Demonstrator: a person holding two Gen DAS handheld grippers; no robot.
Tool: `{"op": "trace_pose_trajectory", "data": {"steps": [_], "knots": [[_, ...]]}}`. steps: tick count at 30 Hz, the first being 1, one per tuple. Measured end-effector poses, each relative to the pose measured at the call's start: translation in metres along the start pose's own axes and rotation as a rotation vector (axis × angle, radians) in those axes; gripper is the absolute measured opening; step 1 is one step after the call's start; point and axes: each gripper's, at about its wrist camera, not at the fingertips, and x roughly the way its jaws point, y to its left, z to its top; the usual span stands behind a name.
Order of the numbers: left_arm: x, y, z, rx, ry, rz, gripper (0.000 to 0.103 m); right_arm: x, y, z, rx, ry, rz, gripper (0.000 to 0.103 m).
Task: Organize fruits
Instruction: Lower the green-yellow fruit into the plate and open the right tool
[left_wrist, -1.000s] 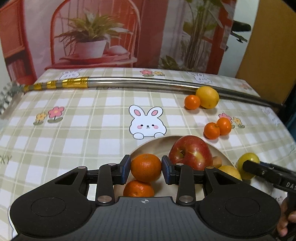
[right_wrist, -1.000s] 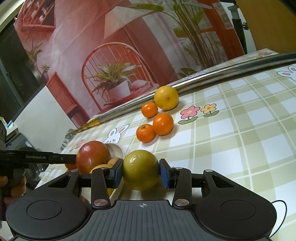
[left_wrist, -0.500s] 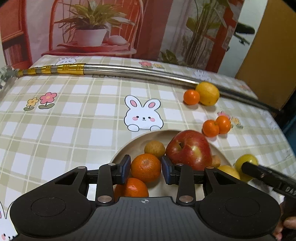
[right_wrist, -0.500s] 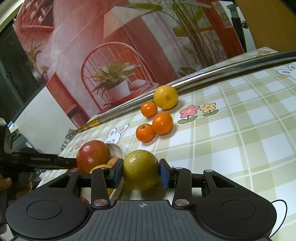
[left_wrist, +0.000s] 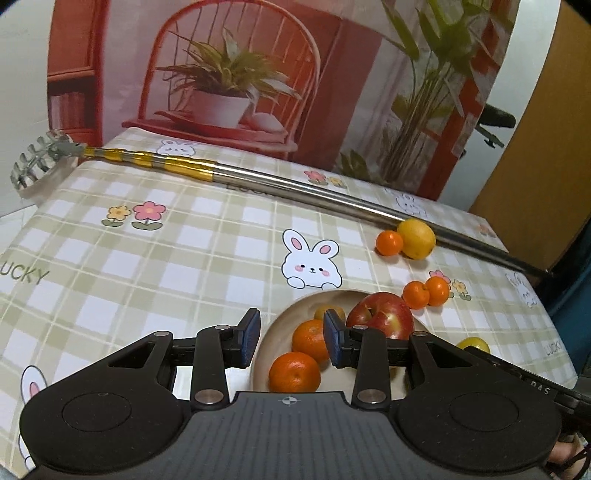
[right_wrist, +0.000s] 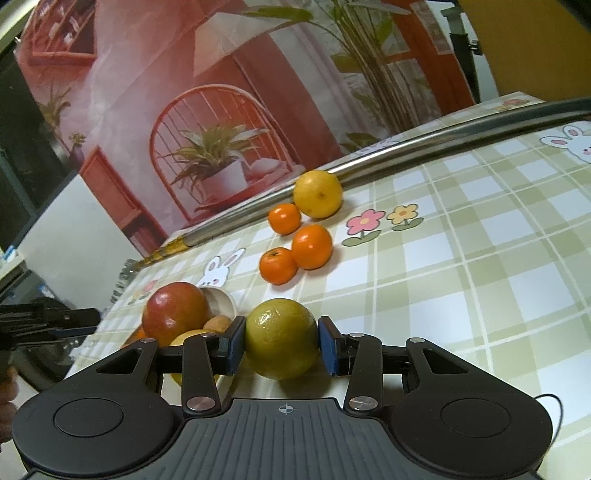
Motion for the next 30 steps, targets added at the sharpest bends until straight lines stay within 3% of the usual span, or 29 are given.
{"op": "trace_pose_trajectory", "data": {"steps": [7, 13, 18, 23, 30], "knots": [[-0.010, 0.003, -0.002, 0.028, -0.034, 0.002, 0.041, -0.014, 0.016, 0.008, -0.024, 0.015, -0.049, 0.038], [-0.019, 0.023, -0.003, -0.009, -0.045, 0.000, 0.041, -0.013, 0.067, 0.030, -0.158, 0.035, -0.017, 0.038], [-0.033, 0.034, -0.003, -0.013, -0.073, 0.007, 0.042, 0.007, 0.125, 0.036, -0.329, 0.098, 0.045, 0.038], [-0.040, 0.046, -0.005, -0.049, -0.086, 0.003, 0.042, 0.033, 0.164, 0.034, -0.408, 0.183, 0.096, 0.038], [-0.043, 0.056, -0.007, -0.084, -0.094, 0.000, 0.042, 0.060, 0.195, 0.019, -0.525, 0.281, 0.077, 0.038]]}}
